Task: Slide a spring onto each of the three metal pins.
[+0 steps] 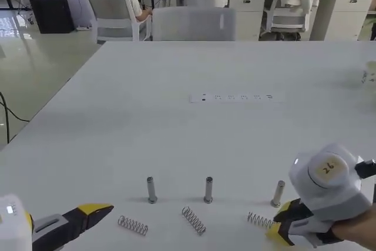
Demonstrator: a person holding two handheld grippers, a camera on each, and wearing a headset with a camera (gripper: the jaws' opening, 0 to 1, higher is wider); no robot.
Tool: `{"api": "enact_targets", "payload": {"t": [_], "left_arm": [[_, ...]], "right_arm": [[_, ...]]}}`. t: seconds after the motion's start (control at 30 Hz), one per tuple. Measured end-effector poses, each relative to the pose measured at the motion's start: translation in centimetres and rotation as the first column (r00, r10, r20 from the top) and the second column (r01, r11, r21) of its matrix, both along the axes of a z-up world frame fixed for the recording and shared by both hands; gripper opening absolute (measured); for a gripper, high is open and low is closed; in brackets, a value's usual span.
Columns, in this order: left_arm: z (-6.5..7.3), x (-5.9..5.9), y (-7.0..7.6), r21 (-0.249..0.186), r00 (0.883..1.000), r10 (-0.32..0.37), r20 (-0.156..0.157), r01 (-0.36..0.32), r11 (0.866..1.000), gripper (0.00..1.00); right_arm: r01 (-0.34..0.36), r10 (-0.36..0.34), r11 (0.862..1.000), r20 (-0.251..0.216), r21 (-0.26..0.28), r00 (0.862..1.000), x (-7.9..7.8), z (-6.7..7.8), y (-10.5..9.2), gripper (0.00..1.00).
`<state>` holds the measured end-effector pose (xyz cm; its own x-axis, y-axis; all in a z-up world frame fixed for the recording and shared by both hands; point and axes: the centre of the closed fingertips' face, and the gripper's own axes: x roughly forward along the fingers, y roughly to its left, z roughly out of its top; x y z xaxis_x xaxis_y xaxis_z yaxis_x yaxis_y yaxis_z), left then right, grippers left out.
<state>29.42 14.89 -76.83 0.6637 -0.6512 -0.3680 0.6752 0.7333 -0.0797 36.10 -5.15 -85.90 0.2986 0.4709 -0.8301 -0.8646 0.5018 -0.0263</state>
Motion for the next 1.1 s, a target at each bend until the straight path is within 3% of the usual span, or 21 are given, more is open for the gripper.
{"api": "enact_targets", "payload": {"t": [0.83, 1.1], "left_arm": [[-0.14, -0.01, -0.45, 0.009, 1.0, -0.019, -0.007, 0.019, 1.0, 0.61], [0.12, 0.05, -0.74, 0.003, 1.0, -0.031, -0.002, 0.031, 1.0, 0.6]], "right_arm": [[0.007, -0.007, 1.0, 0.001, -0.001, 1.0, 0.0, -0.37, -0.05, 0.13], [0.01, -0.01, 1.0, -0.016, 0.008, 1.0, -0.81, -0.14, 0.0, 0.13]]}}
